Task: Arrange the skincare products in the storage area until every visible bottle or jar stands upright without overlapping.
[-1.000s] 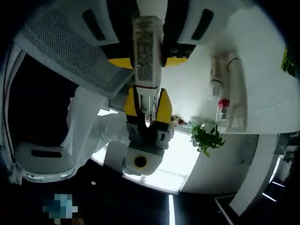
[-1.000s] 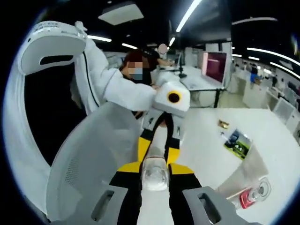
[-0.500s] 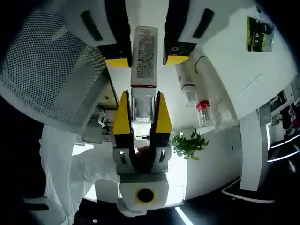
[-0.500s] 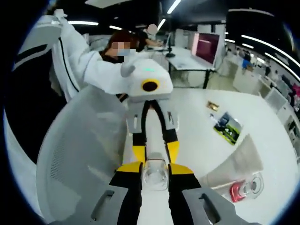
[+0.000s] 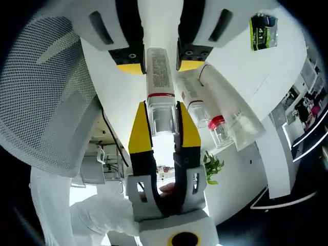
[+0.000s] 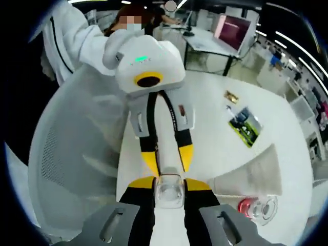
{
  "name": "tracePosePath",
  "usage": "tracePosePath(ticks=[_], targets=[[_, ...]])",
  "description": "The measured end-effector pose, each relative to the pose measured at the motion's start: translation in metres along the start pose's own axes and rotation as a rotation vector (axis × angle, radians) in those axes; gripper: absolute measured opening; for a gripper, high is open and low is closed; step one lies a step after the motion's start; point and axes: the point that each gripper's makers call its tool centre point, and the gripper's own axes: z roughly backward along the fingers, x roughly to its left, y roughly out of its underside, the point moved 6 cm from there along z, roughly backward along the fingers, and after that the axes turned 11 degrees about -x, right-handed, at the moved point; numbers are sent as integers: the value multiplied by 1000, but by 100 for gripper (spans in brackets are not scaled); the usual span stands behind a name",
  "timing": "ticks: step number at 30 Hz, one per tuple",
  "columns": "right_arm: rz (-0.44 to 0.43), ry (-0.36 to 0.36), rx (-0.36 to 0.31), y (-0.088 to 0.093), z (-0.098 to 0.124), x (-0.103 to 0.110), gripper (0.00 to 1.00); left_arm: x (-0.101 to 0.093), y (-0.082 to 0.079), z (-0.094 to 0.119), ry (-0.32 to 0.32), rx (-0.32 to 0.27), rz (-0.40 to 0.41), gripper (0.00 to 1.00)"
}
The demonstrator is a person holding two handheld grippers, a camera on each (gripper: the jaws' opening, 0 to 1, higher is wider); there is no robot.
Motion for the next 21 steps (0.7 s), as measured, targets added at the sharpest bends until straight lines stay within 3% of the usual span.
tracePosePath(ticks=[11,21], targets=[[115,-62,153,1,-5,-13,13,11,12,-11,-11,46,-17,18],[141,-96,208,1,-16,-22,13,18,21,-17,-20,61,2,17]])
